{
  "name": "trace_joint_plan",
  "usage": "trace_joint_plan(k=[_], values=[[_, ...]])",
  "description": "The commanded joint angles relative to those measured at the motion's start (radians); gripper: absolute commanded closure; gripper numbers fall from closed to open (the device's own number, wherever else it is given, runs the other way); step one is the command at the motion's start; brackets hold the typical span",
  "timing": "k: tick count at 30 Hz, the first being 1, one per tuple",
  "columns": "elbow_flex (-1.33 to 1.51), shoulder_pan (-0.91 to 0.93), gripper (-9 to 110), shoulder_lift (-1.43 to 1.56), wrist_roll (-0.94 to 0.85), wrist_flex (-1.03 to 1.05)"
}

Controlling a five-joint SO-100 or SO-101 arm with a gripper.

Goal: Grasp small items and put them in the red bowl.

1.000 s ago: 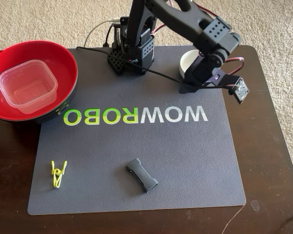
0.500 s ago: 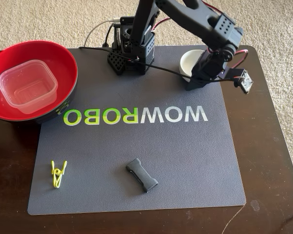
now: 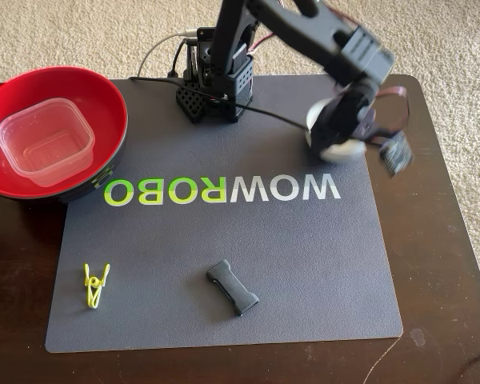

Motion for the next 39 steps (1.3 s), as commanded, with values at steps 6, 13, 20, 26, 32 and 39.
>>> trace_joint_plan(k=[6,13,20,26,32,39], values=[[-0.058,0.594,102,0.112,-0.377,-0.031],[-0.046,0.795,102,0.489,-0.664,0.035],[-0.035,0.885,102,0.848,-0.738,0.15],[0.0,1.236,102,1.118,-0.603,0.232],[0.245,1.69,102,1.356,-0.371,0.247],[0.403,2.011,102,1.206,-0.279,0.143]])
